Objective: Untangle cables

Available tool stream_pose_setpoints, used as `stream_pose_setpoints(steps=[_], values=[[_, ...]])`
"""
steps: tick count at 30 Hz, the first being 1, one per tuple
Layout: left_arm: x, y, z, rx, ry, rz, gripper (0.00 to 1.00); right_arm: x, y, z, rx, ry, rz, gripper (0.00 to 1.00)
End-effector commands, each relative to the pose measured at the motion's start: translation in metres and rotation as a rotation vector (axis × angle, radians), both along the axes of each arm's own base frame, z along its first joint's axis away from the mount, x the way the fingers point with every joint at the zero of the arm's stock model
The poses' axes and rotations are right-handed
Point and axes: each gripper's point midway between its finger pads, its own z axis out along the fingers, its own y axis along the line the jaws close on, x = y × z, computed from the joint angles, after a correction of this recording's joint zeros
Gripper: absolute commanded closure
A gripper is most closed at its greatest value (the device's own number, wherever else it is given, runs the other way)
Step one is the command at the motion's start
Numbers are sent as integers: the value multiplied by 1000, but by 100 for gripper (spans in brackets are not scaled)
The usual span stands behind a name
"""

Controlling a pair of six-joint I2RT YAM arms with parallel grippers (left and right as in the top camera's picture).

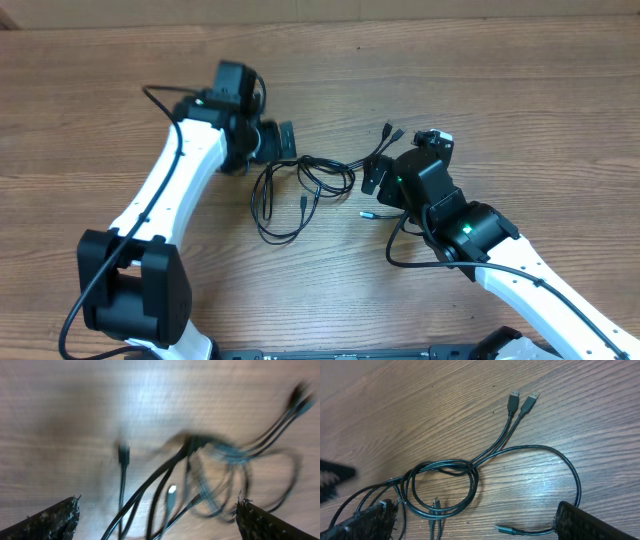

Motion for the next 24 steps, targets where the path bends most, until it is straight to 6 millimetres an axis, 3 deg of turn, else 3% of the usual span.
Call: stream_pose_setpoints(steps=[1,5,9,18,24], values=[[25,-7,54,-96,-110,107,1,1,-1,1,14,0,-22,0],[23,-34,71,-221,-74,176,0,3,-5,1,15,1,-34,0],[4,-52,63,-270,63,347,0,4,-20,-4,55,39,-134,0],[-24,-99,44,-305,235,543,0,6,-66,-16,27,106,-270,0],[-36,-91,13,-158,277,606,0,0,-75,-22,3,142,-286,0]])
